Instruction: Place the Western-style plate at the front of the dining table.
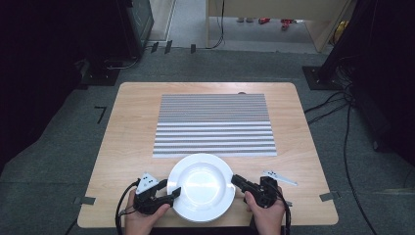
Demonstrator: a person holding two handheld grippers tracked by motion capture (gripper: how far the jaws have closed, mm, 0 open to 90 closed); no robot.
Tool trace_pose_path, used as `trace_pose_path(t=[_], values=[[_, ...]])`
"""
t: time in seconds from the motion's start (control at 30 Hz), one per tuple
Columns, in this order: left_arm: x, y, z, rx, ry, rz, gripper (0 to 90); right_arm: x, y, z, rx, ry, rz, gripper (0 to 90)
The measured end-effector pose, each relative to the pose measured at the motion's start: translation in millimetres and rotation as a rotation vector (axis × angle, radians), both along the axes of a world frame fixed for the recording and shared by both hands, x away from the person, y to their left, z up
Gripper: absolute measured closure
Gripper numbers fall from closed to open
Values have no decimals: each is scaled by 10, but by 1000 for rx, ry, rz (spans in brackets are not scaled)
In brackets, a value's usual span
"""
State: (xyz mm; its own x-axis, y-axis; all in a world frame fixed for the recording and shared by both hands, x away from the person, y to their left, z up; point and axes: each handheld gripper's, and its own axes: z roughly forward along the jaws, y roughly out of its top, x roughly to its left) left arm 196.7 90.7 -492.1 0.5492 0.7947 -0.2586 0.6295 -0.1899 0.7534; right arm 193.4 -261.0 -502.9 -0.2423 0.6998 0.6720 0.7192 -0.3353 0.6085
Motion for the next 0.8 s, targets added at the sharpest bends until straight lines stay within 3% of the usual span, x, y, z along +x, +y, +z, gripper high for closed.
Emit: trace_pose_path(t=[0.07,0.1,0.2,0.23,0.4,0.5,0.77,0.8], values=[[-1,-9,-4,19,-9,3,406,2,4,-1,1,-7,1,780],[14,28,-1,-9,6,2,418,4,5,-4,2,-10,2,779],[30,54,-11,-33,28,0,423,7,0,-7,13,-3,1,779],[29,64,-18,-47,33,5,430,8,-15,-12,43,18,-1,785],[11,76,0,-44,9,10,478,14,-43,-38,97,36,-3,790],[0,102,23,-48,-17,27,565,11,-44,-31,129,29,-7,791],[-7,109,18,-52,-28,30,589,7,13,-35,109,15,-1,805],[-4,116,18,-57,-25,29,592,11,32,-40,127,9,18,806]])
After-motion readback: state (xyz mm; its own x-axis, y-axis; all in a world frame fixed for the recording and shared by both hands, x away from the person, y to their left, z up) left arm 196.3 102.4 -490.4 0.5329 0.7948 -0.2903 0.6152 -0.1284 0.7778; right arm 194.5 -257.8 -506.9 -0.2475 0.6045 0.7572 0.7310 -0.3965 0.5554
